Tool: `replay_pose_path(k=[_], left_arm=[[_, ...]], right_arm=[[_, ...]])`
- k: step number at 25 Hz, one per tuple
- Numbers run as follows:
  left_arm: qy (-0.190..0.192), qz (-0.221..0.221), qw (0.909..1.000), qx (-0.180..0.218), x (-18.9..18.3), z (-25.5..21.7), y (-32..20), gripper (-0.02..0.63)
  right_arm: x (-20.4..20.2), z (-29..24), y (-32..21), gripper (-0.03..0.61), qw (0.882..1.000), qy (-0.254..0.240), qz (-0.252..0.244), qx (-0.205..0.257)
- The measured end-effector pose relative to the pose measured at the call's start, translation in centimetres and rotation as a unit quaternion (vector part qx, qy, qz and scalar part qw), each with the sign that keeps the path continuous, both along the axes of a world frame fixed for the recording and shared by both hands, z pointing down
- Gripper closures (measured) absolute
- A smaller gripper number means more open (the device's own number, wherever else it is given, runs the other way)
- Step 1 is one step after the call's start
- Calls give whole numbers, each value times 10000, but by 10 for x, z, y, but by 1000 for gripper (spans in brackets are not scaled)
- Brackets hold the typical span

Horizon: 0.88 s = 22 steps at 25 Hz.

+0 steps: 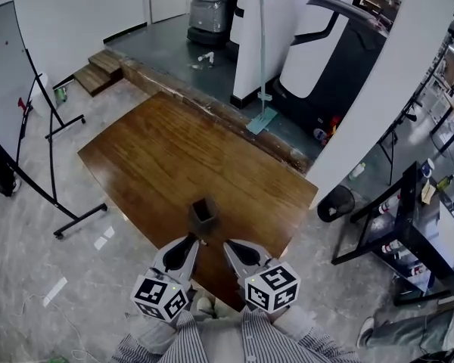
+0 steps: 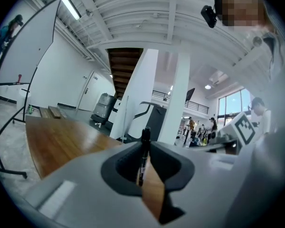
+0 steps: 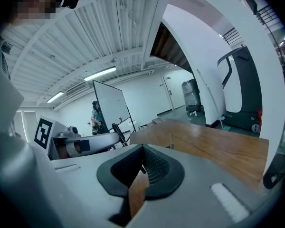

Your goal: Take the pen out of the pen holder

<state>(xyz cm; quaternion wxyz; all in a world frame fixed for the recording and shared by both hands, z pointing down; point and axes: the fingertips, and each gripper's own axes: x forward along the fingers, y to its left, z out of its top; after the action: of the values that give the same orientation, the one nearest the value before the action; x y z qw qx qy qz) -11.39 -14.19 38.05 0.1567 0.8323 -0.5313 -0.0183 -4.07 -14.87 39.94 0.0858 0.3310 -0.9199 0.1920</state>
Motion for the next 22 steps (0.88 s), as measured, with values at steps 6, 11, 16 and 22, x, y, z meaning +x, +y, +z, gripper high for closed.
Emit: replay_pose_path(k=[6, 11, 16, 22], left_arm=[[62, 164, 9998, -49, 8, 4, 9, 563], [49, 240, 9997, -70, 13, 7, 14, 563], [67, 280, 9996, -61, 17, 7, 13, 563], [-133, 396, 9991, 25, 24, 4, 13, 563]], right_arm=[[-1, 1, 8, 586, 9999, 123, -41, 22], [0, 1, 13, 586, 9998, 182, -73, 29], [3, 2, 13, 586, 9999, 156, -43, -16], [4, 2, 10, 586, 9999, 118, -9, -63]])
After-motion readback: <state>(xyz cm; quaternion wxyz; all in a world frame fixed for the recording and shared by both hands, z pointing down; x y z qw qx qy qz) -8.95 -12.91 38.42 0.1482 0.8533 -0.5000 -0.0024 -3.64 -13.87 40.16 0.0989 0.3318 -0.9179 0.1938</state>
